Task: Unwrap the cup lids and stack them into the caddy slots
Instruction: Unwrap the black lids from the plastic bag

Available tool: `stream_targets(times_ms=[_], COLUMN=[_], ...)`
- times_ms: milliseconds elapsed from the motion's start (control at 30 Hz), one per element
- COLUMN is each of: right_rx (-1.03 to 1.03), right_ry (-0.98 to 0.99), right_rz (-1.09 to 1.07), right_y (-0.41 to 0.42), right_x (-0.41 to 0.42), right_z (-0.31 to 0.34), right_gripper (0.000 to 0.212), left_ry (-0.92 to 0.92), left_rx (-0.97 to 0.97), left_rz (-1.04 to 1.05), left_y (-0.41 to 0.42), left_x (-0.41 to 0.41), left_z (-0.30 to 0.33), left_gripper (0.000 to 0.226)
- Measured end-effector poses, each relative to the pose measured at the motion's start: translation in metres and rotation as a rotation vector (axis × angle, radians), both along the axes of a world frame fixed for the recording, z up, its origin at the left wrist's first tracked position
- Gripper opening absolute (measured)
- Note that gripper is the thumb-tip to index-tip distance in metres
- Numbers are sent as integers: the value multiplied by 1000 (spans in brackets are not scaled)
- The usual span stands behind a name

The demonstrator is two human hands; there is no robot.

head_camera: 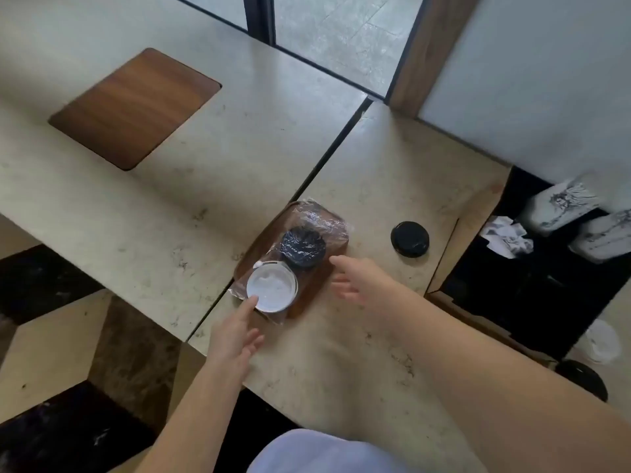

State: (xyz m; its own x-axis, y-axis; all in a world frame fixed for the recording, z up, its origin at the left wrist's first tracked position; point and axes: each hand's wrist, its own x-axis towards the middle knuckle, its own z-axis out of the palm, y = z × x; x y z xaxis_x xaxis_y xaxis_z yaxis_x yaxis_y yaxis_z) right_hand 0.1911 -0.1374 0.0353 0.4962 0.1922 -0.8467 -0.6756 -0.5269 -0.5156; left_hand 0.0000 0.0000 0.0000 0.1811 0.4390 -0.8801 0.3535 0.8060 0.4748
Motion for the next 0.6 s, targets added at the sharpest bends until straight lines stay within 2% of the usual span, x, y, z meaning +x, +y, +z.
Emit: stream_targets(times_ms=[133,267,400,600], right_rx=[30,-11,-57,-62], right_ry=[93,92,9,-30], right_rz=[-157,-157,-91,-101], right_y=[22,34,46,45], right_x=[13,19,22,23], right_z=[-5,-15,-26,-34], right_gripper=[39,31,16,11], left_ry=[39,60,91,34], left_rx=[69,90,132,167], left_rz=[-40,-77,-105,-139], left_y=[2,3,5,7], left_x=[6,9,8,13], left_z=[-14,-24,-36,-39], left_gripper=[70,50,42,12])
